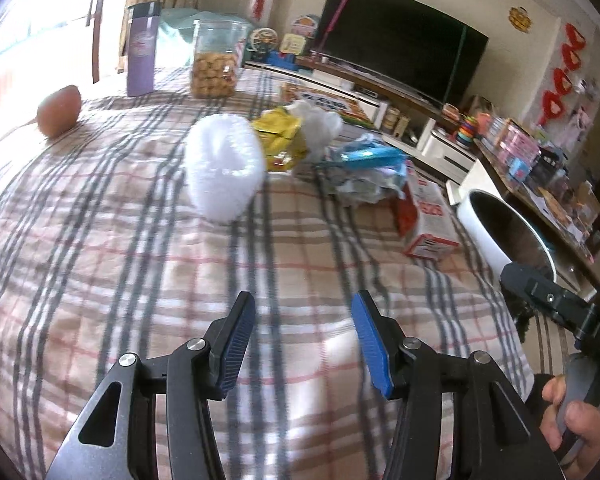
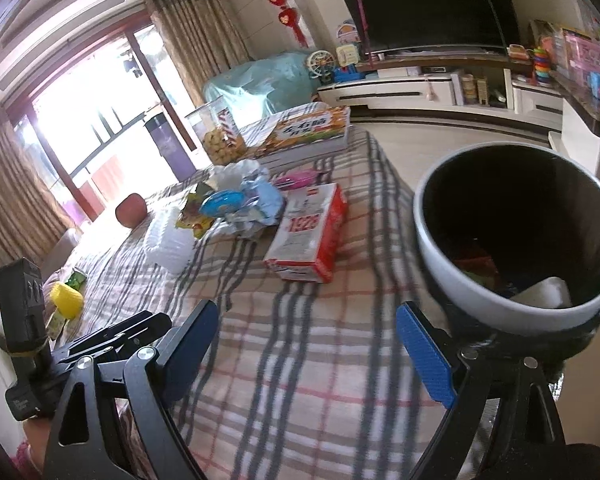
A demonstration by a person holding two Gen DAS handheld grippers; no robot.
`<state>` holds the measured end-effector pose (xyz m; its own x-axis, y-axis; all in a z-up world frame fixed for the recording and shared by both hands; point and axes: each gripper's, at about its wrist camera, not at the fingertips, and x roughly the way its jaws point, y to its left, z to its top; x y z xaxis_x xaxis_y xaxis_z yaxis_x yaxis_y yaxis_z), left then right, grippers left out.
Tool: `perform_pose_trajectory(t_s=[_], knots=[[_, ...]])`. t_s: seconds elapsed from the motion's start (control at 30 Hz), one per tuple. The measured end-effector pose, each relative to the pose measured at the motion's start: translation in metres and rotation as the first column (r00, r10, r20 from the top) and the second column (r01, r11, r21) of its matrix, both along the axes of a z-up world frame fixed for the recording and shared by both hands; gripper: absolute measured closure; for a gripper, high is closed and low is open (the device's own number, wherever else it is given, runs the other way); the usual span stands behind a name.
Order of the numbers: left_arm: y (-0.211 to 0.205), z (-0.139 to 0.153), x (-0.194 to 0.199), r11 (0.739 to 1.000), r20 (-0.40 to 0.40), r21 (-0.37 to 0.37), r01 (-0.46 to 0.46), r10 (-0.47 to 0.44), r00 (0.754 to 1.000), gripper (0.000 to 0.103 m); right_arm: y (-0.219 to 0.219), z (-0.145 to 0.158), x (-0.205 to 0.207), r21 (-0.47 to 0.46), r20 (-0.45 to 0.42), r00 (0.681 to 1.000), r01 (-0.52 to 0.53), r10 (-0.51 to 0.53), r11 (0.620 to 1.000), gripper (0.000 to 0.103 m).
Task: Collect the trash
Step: 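Move both open tools back toward the cluttered bed, then grasp the white mesh fruit net with the left tool while the right tool grasps the white milk carton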
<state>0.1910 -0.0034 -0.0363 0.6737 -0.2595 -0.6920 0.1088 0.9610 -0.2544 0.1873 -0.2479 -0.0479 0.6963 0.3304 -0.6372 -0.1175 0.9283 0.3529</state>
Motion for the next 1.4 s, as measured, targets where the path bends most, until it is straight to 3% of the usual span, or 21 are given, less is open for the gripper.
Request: perform_pose_trajectory(t_s=[0.67,1.13,1.17,1.23,1.27,1.3,1.4], knots=[[0.029,-0.010,0.050,0.997,-0.006,0.011,-0.080,0.080,0.997,0.043,0.026,-0.012,0.037,-0.050,-0.019,1.000,-0.010,0.009,0.999,0.011],[0.029,-0.013,0.113,0.990,0.040,0.066,-0.128,0.126,0.991,0.041,0.036,-0.021,0.086,-0.172,-0.049,0.999,0.010,-0.018,0.985,0.014],[0.029,-0.015,0.116,0.989,0.038,0.072,-0.128,0.126,0.991,0.043,0.035,-0.025,0.089,-0.173,-0.060,0.998,0.013,-0.024,0.985,0.017],[0.030,-0.020,0.118,0.992,0.032,0.057,-0.115,0.113,0.993,0.059,0.034,-0.028,0.091,-0.168,-0.076,0.997,0.013,-0.026,0.986,0.031],[0.030,-0.022,0.119,0.993,0.026,0.052,-0.108,0.107,0.994,0.069,0.033,-0.030,0.091,-0.163,-0.082,0.996,0.011,-0.025,0.987,0.043],[0.031,-0.022,0.119,0.993,0.028,0.049,-0.106,0.105,0.994,0.076,0.032,-0.029,0.090,-0.160,-0.079,0.997,0.011,-0.024,0.987,0.043],[0.036,-0.020,0.114,0.994,0.039,0.035,-0.102,0.101,0.994,0.082,0.032,-0.026,0.082,-0.154,-0.064,0.998,0.001,-0.011,0.988,0.043]])
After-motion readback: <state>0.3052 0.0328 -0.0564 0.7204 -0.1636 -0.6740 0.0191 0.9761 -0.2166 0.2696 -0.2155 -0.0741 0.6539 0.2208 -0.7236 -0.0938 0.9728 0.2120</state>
